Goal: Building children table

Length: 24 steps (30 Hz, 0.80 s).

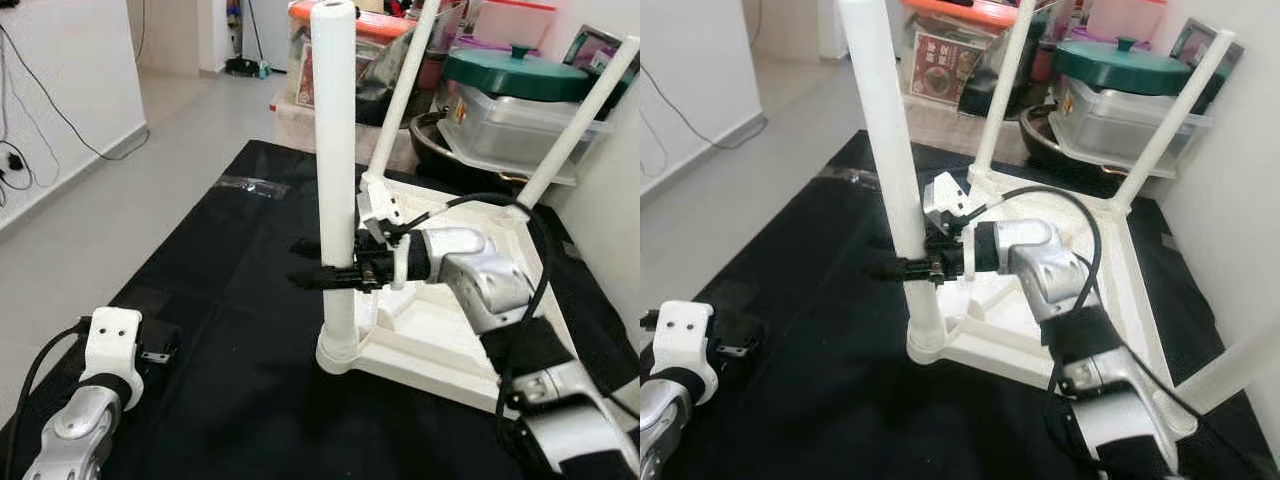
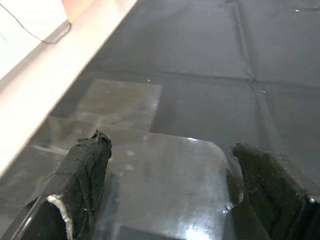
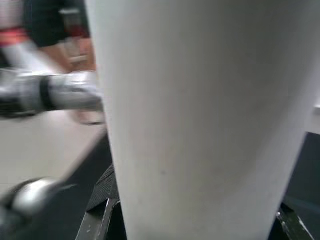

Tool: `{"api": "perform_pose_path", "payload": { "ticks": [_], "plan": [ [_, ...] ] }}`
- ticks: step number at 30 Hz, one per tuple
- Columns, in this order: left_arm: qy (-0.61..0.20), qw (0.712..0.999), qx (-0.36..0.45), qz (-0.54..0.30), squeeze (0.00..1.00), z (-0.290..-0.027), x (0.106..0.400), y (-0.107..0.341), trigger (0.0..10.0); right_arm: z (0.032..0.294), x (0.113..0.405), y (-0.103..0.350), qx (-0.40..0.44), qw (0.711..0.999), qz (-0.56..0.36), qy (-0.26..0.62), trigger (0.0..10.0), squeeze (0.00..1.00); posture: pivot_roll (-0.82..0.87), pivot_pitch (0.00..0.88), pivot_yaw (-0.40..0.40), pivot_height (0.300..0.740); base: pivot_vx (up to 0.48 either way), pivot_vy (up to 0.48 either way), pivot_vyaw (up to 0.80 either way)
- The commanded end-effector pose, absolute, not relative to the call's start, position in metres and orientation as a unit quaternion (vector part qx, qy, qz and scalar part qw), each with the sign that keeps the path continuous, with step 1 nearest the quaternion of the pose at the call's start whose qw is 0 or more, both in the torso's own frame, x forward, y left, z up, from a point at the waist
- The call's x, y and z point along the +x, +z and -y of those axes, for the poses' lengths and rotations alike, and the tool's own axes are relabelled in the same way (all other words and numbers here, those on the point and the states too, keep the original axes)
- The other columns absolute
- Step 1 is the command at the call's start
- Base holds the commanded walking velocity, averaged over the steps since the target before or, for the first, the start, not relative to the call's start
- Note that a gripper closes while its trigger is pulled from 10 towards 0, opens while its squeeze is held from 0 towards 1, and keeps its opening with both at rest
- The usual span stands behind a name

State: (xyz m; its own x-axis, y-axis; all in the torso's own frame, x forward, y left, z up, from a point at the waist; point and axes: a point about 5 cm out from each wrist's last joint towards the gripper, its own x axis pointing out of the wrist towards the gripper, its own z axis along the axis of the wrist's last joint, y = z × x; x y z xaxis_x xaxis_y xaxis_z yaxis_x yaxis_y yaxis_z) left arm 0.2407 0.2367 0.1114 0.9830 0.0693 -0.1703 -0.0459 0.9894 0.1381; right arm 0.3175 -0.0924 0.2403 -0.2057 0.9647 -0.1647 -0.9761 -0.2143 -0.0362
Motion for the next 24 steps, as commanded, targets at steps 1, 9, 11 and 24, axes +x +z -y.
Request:
{"api": "perform_pose_path", "payload": {
  "ticks": [1, 9, 11, 24],
  "plan": [
    [0.026, 0.994, 0.057, -0.092, 0.0, -0.233, 0.238, 0.109, 10.0, 0.088, 0.309, 0.225, -0.037, 0.57, -0.082, 0.817, 0.0, 0.0, 0.21, 0.0, -0.194, 0.74, 0.0, 0.0, 0.0],
    [0.036, 0.993, 0.052, -0.096, 0.0, -0.235, 0.233, 0.107, 10.0, 0.076, 0.315, 0.225, -0.026, 0.558, -0.08, 0.825, 0.0, 0.0, 0.22, 0.0, -0.209, 0.74, 0.0, 0.0, 0.0],
    [0.038, 0.993, 0.051, -0.097, 0.0, -0.234, 0.232, 0.106, 10.0, 0.075, 0.318, 0.225, -0.018, 0.564, -0.074, 0.823, 0.0, 0.0, 0.21, 0.0, -0.204, 0.74, 0.0, 0.0, 0.0],
    [0.043, 0.992, 0.048, -0.109, 0.0, -0.237, 0.228, 0.102, 10.0, 0.09, 0.343, 0.208, 0.075, 0.834, 0.042, 0.545, 0.0, 0.0, 0.17, 0.0, -0.162, 0.74, 0.0, 0.0, 0.0]
  ]
}}
